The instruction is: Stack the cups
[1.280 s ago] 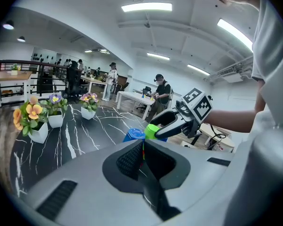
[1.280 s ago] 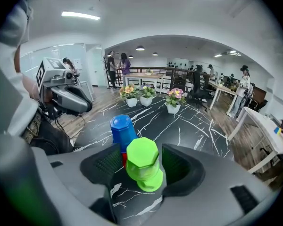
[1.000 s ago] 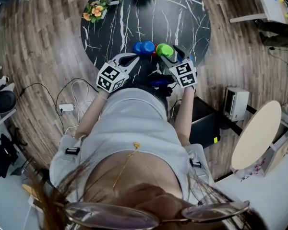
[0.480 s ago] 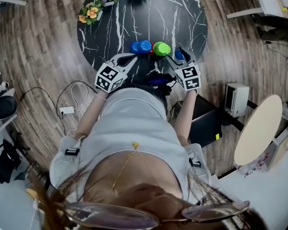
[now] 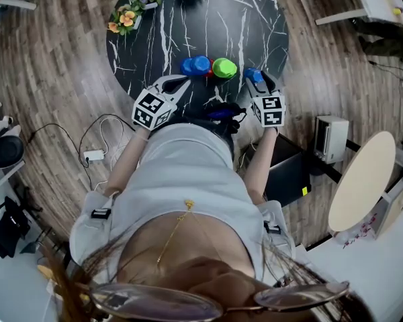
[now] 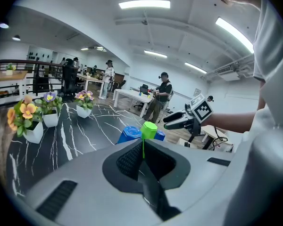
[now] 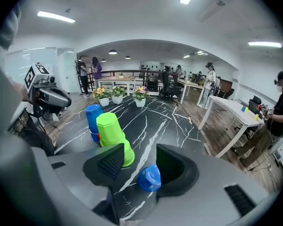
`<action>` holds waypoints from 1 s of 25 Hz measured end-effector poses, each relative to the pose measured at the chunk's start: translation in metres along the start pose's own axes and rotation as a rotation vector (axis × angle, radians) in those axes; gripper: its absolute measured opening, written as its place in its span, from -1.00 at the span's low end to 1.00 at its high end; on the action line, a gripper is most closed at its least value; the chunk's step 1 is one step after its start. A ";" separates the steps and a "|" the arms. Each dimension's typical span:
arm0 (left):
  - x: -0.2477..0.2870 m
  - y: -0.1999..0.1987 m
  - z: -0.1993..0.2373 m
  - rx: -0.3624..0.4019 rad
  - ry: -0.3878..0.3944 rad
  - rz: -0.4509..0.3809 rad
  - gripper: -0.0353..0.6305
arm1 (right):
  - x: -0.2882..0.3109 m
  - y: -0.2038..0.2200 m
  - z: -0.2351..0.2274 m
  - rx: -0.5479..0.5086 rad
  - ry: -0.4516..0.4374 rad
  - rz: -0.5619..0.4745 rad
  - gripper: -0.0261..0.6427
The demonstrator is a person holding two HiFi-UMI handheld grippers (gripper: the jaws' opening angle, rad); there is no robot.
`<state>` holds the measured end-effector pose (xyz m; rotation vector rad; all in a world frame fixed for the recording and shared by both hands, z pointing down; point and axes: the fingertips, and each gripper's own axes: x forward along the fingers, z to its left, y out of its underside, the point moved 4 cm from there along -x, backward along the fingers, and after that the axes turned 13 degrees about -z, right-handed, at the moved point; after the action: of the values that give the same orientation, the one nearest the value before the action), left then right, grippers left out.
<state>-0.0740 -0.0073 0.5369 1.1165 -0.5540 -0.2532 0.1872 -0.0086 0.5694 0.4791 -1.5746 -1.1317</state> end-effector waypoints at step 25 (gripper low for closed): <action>-0.006 0.004 0.000 -0.003 -0.052 0.031 -0.79 | 0.029 0.077 -0.028 0.071 0.087 0.156 -0.22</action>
<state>-0.0796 -0.0031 0.5390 1.0999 -0.6159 -0.2571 0.2224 -0.0069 0.6493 0.4385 -1.5519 -0.9273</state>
